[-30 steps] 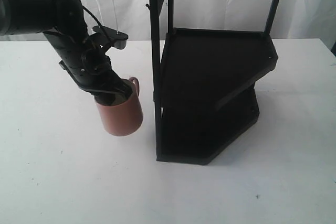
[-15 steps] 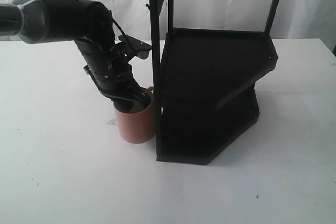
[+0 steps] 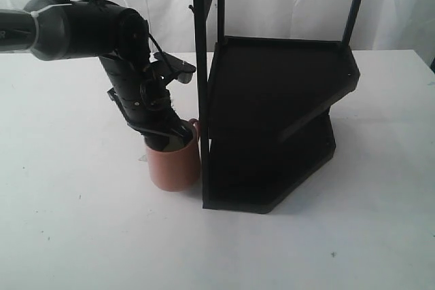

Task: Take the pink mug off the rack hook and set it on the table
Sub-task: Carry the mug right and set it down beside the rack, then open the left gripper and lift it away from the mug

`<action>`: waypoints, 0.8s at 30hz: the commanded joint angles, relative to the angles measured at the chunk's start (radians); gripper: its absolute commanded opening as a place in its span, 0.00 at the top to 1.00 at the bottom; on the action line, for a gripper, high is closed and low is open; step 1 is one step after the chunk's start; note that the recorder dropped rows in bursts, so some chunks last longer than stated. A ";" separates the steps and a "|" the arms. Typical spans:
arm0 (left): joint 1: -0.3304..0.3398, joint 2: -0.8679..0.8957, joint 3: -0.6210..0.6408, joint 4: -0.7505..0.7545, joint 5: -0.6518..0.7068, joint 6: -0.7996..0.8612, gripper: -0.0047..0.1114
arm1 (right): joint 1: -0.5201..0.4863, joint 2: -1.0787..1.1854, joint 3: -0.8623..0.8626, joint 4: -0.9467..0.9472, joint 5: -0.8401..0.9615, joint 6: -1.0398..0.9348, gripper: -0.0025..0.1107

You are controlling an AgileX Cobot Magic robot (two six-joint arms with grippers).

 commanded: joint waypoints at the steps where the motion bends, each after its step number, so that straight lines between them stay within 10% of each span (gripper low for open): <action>1: -0.005 -0.007 -0.009 -0.006 0.018 -0.001 0.95 | -0.003 -0.004 0.005 -0.009 0.000 -0.002 0.98; 11: -0.005 -0.010 -0.009 -0.006 0.020 -0.003 0.60 | -0.003 -0.004 0.005 -0.011 0.000 -0.002 0.98; 24: -0.005 -0.027 -0.086 0.001 0.133 -0.008 0.59 | -0.003 -0.004 0.005 -0.011 -0.002 -0.002 0.98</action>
